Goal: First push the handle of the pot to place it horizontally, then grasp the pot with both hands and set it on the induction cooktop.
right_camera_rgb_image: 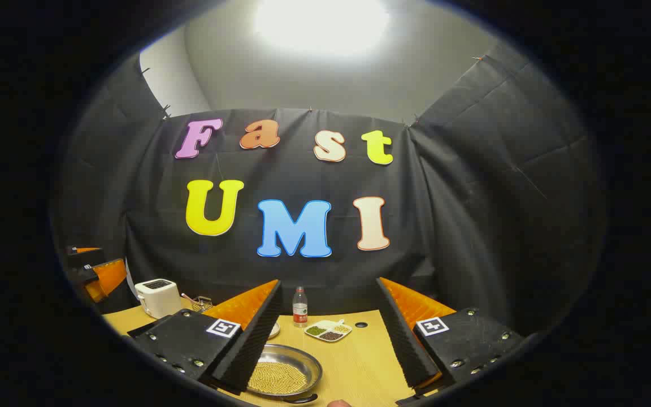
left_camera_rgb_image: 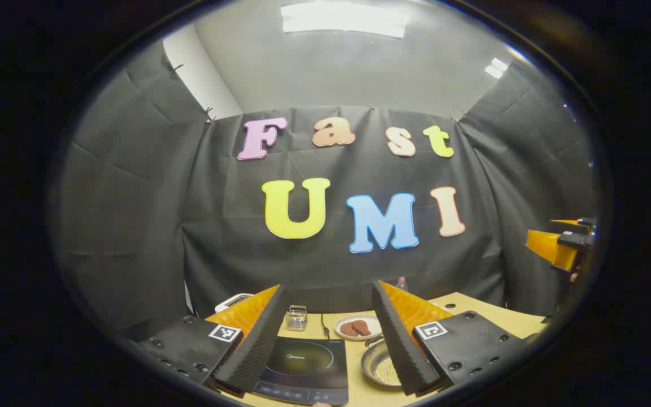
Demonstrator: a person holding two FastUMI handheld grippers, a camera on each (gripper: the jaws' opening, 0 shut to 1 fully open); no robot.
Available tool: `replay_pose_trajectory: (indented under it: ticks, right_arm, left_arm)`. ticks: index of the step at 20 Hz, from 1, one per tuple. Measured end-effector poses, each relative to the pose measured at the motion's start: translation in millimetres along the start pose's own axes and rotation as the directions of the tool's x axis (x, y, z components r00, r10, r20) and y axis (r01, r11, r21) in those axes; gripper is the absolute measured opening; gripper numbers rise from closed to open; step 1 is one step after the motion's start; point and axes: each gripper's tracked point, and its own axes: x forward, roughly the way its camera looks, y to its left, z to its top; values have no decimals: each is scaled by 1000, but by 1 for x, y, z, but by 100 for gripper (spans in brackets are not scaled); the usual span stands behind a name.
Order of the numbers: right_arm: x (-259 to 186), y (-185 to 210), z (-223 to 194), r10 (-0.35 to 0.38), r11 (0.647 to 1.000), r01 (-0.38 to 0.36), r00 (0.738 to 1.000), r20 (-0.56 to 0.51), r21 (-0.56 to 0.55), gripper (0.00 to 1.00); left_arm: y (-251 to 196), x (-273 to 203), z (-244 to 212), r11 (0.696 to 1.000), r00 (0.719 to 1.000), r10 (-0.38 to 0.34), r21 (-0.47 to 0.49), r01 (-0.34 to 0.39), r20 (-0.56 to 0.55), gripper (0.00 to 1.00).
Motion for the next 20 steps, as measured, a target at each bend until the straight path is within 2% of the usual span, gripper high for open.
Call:
replay_pose_trajectory:
  ticks: [2,3,7,8,10,20]
  right_arm:
    - [1,0,-1,-3,1000,3,1000,-4,-5,97]
    - [2,1,-2,-3,1000,3,1000,-7,-8,97]
    - [1,3,-5,-2,1000,2,1000,-13,-13,97]
    - [1,4,-5,-2,1000,2,1000,-15,-13,97]
    - [3,4,-7,-3,1000,3,1000,-21,-8,97]
    - [11,8,-21,6,1000,-6,997,-72,0,98]
  left_arm:
    - [-2,1,1,1000,1000,-2,-7,2,3,96]
    - [-1,0,-2,1000,1000,-4,-7,4,0,93]
    - [2,1,-3,1000,1000,-1,-7,1,-3,93]
    - [2,2,-2,1000,1000,-3,-5,3,-2,96]
    - [3,4,-3,1000,1000,-3,5,3,-2,94]
    - [9,9,-5,1000,1000,2,11,-2,-3,94]
